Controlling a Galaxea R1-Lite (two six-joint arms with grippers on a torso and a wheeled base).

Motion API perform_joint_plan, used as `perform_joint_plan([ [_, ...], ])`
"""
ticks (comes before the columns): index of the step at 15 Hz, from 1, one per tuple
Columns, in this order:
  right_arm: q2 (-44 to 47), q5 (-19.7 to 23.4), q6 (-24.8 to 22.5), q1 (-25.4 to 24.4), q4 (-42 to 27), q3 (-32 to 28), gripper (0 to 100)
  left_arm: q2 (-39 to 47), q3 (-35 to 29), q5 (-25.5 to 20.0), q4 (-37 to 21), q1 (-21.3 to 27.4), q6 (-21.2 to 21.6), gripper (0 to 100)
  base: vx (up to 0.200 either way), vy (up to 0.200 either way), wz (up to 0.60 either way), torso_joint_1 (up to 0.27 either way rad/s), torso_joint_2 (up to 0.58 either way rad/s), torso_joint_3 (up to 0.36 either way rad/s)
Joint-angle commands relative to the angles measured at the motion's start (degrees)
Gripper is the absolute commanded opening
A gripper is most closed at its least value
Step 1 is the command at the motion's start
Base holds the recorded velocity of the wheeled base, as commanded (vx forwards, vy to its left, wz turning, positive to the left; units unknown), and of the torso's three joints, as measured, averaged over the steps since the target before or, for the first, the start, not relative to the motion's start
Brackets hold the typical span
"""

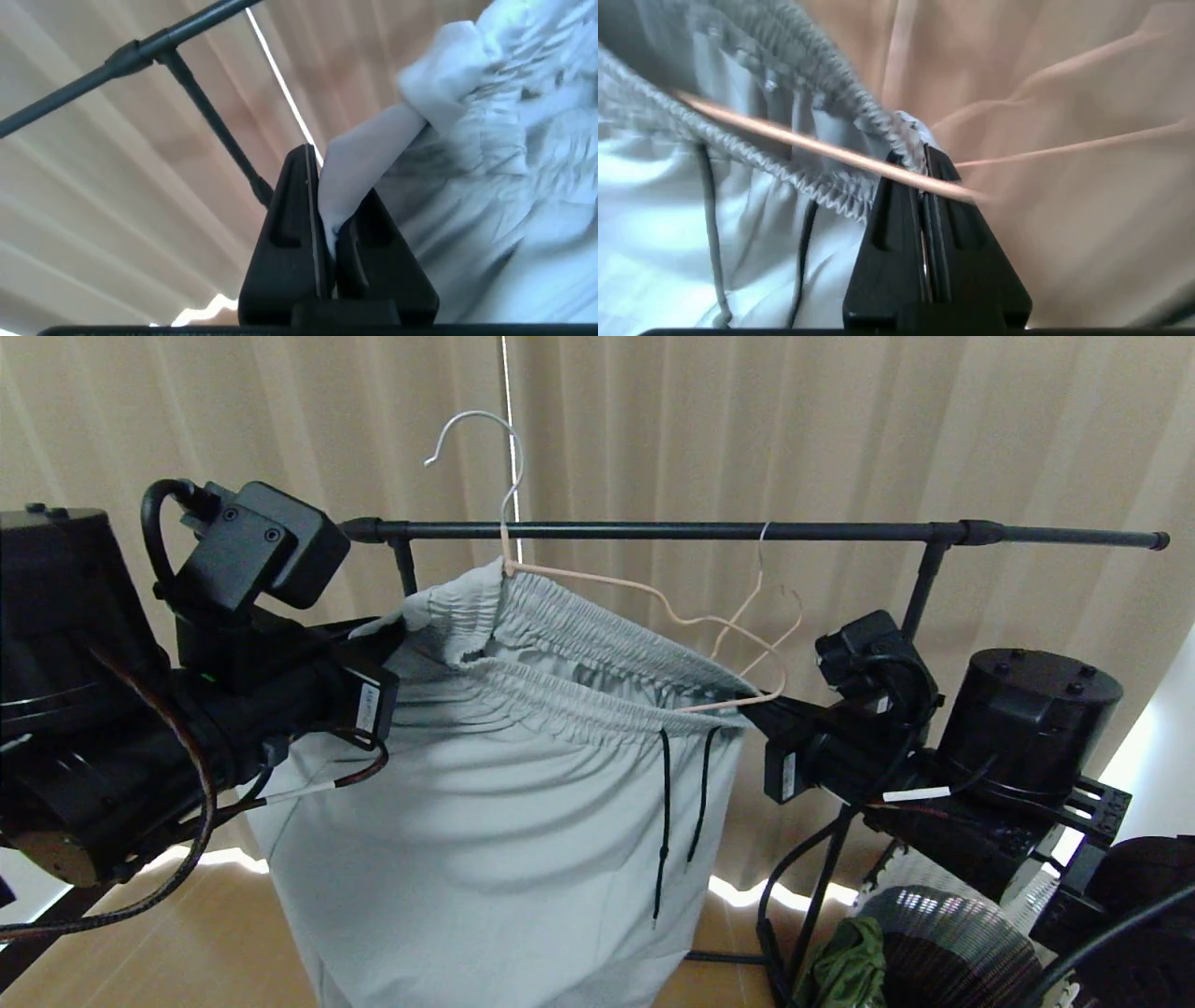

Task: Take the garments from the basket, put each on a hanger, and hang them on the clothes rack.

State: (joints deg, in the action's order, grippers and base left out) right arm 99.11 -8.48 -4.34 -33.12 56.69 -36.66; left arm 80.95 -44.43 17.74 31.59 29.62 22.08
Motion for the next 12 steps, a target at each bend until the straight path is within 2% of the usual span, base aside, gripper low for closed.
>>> perform_joint_plan([
  [1, 0.12, -0.22, -0.05, 2.62, 0.18, -0.26, 0, -0.35, 0.31, 0.19, 0.05, -1.32, 0.95, 0, 0.0, 0.0, 0.0, 0.0, 0.0, 0.0],
  [4, 0.12, -0.22, -0.05, 3.77, 0.18, -0.61, 0, -0.44, 1.9, 0.19, 0.49, -3.61, 4.82, 0, 0.0, 0.0, 0.0, 0.0, 0.0, 0.0],
  [9, -0.23, -0.04, -0.14, 3.68, -0.61, -2.1, 0, 0.09, 6.99, 0.19, 5.94, -4.13, 11.32, 0, 0.0, 0.0, 0.0, 0.0, 0.0, 0.0],
  [12, -0.94, 0.14, -0.14, 3.59, -8.43, -6.94, 0, 1.32, 8.49, -0.07, 9.02, -4.05, 15.19, 0, 0.0, 0.0, 0.0, 0.0, 0.0, 0.0],
])
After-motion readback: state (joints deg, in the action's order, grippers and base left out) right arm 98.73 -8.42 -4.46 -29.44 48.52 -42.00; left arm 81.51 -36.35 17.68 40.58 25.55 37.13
